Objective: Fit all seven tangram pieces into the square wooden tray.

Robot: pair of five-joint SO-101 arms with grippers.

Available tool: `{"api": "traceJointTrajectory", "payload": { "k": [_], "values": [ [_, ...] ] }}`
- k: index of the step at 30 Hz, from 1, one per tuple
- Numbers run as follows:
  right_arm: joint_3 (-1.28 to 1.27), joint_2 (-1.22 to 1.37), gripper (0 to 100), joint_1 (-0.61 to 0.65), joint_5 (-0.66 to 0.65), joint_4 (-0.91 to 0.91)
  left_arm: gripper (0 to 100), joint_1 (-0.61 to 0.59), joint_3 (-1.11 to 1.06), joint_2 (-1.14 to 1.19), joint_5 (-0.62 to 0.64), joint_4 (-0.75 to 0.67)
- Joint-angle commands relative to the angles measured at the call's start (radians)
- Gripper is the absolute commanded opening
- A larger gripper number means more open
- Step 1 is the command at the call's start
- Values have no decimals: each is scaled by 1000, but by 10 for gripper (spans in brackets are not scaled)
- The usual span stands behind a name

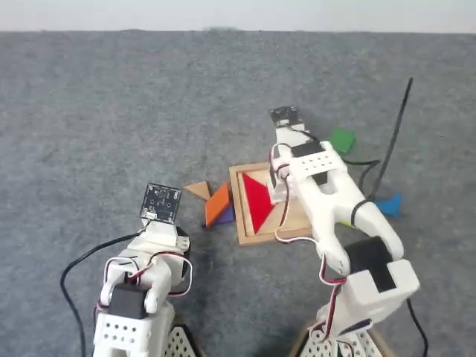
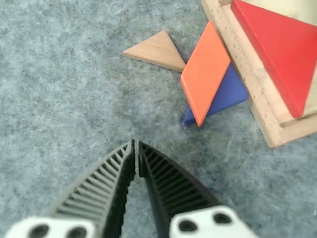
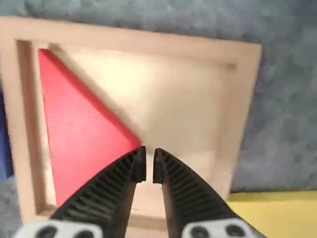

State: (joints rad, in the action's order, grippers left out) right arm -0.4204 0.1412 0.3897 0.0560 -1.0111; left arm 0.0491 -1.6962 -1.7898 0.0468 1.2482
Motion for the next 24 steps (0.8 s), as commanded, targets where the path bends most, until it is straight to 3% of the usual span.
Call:
{"api": "traceJointTrajectory", "payload": {
  "k": [1, 12, 18, 21, 24],
  "values": [
    [11, -12, 37, 62, -21, 16, 12, 2, 13, -12, 12, 6],
    [8, -79, 38, 58, -28, -2, 12, 2, 13, -12, 12, 6],
    [6, -294, 43, -53, -68, -137, 12, 2, 13, -12, 12, 6],
    [5, -352, 105, -136, -104, -245, 12, 2, 13, -12, 12, 6],
    [-11, -343, 156, -254, -43, -326, 12, 2, 13, -12, 12, 6]
  ]
}}
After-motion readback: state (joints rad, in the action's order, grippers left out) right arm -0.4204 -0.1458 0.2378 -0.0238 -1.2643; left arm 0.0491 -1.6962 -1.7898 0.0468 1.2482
